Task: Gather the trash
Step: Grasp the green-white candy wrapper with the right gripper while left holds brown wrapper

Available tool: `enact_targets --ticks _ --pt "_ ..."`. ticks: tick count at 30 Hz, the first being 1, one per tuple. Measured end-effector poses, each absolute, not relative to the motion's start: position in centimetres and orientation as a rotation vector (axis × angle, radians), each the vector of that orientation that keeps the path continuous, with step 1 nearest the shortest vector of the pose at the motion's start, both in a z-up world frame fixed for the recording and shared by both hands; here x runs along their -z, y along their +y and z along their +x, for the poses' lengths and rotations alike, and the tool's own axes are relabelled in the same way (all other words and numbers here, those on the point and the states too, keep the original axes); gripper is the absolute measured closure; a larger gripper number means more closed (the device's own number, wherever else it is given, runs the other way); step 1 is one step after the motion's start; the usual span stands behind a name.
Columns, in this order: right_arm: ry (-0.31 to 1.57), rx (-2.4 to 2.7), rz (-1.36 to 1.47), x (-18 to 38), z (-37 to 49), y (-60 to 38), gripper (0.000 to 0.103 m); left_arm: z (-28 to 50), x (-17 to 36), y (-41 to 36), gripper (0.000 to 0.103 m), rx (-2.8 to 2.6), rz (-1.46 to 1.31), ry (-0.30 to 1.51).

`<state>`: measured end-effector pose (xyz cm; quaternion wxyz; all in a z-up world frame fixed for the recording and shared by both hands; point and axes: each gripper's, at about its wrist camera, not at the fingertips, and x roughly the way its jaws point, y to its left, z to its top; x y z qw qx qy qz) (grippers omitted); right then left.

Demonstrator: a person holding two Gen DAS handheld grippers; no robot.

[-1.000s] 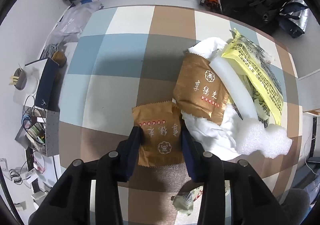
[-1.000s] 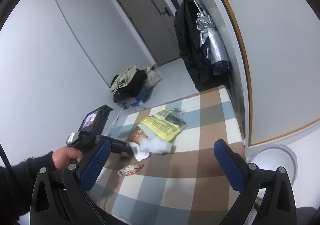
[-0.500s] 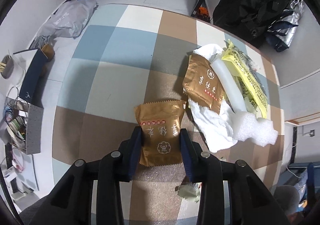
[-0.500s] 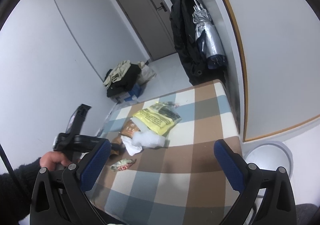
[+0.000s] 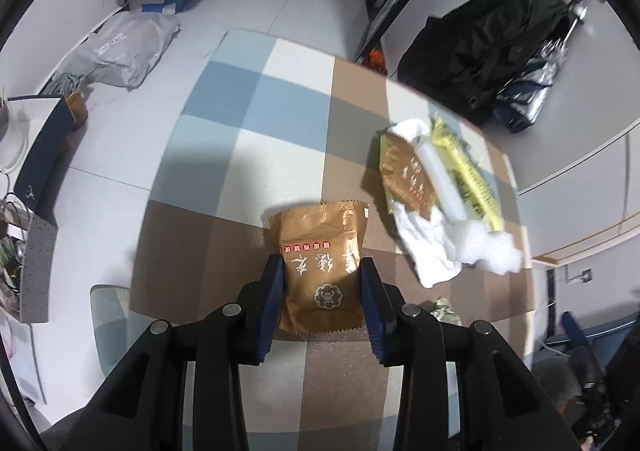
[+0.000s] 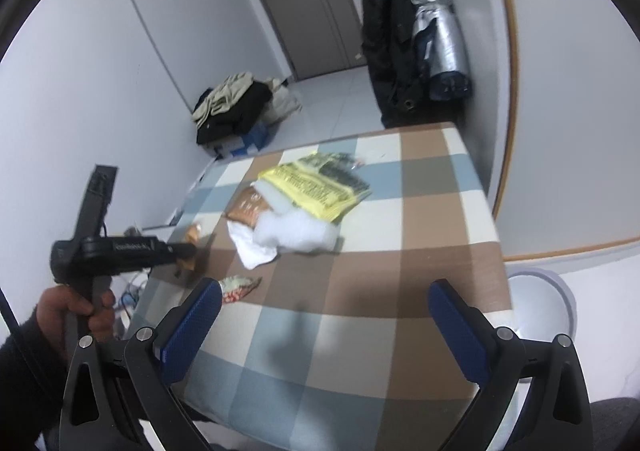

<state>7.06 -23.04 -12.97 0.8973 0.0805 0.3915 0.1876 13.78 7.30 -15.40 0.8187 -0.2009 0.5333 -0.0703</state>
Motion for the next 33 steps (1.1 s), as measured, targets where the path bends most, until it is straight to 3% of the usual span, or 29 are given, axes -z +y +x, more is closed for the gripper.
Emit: enact_targets --ticks 10,25,27,29,33 --pt "0.903 -0.412 0.168 14.6 8.2 -17.9 0.001 12.6 12.4 9.7 0.071 0.229 -0.487 0.979" --pt "0.974 -0.408 0.007 18.0 10.6 -8.5 0.013 12.0 10.1 12.4 0.071 0.311 -0.555 0.851" --pt "0.978 -0.392 -0.006 18.4 10.8 -8.1 0.020 12.0 9.9 12.6 0.071 0.314 -0.565 0.845" --pt "0.962 -0.353 -0.040 18.6 10.9 -7.7 0.035 12.0 9.9 12.8 0.071 0.315 -0.574 0.842" --pt "0.947 -0.338 -0.070 18.9 10.9 -7.4 0.045 12.0 9.8 12.8 0.071 0.319 -0.569 0.845"
